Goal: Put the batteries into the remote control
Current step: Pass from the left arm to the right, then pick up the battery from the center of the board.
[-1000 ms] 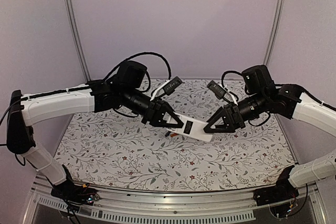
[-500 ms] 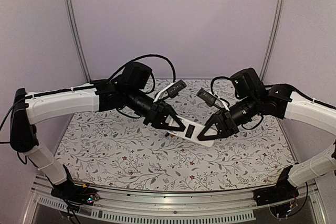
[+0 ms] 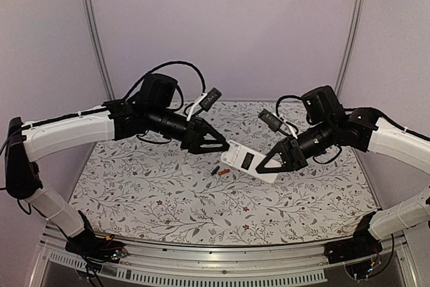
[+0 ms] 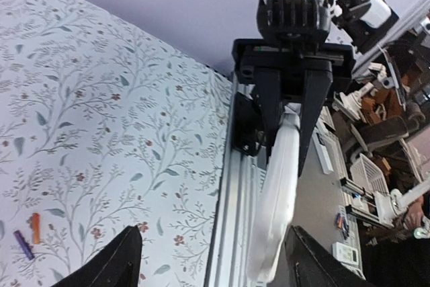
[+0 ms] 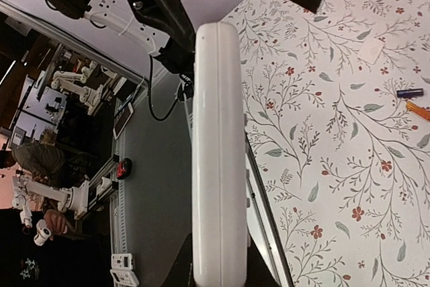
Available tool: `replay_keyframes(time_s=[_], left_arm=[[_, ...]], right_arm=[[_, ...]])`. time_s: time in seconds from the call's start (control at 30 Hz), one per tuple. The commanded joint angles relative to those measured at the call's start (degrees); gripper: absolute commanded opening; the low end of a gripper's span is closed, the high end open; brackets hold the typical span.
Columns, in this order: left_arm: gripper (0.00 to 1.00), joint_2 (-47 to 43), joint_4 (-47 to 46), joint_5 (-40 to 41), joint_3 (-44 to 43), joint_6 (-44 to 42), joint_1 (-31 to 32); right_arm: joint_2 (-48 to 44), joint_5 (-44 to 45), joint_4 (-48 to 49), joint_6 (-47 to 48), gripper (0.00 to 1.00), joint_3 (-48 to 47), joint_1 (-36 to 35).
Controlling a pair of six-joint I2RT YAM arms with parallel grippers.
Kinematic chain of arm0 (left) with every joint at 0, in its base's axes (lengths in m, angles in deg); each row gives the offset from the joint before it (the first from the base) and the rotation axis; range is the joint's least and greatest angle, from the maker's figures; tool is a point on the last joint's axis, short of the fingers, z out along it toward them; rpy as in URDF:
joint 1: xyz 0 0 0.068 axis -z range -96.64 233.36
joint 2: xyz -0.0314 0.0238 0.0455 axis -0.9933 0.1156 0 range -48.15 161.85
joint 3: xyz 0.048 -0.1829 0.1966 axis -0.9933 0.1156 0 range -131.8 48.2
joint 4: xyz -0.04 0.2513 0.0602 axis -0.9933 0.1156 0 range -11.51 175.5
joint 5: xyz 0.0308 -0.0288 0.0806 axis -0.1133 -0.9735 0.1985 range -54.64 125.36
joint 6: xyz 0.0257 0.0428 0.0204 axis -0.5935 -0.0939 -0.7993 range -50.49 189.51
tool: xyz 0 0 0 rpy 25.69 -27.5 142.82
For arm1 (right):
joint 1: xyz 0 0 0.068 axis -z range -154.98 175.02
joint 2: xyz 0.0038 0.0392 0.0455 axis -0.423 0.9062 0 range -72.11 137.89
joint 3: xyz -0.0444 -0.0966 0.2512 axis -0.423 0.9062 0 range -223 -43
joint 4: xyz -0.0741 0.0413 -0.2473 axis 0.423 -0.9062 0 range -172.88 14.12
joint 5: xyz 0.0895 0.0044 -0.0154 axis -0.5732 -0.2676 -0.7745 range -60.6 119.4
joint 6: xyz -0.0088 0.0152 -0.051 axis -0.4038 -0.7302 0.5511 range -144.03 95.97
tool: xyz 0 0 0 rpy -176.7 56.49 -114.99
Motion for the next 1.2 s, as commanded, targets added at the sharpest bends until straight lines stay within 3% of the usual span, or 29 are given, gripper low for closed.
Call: replay_keyframes(time_s=[0.0, 0.1, 0.3, 0.4, 0.77, 1.17], left_arm=[[0.74, -4.89, -0.51, 19.98, 3.01, 1.84, -5.26], [0.68, -3.20, 6.86, 30.95, 1.06, -1.15, -5.99], [0.45, 6.07, 17.93, 35.74, -4.59, -3.53, -5.57], [0.43, 9.39, 18.61, 36.02, -5.67, -6.58, -3.15], [0.30, 32.55, 32.47, 44.10, -27.28, -15.14, 4.32], [0.24, 41.91, 37.79, 49.07, -37.26, -18.56, 6.04]], right_arm=[[-3.68, 3.69, 0.31, -2.04, 0.00, 4.12, 6.86], [-6.34, 7.35, 0.38, -2.37, 0.00, 6.45, 9.57], [-9.16, 12.16, -0.14, -3.01, 0.00, 10.15, 13.37], [-9.05, 13.84, -0.82, -3.20, 0.00, 11.04, 14.55], [-9.09, 13.14, -1.02, -5.13, 0.00, 14.66, 20.38], [-10.51, 11.78, -1.11, -5.14, 0.00, 15.20, 22.85]])
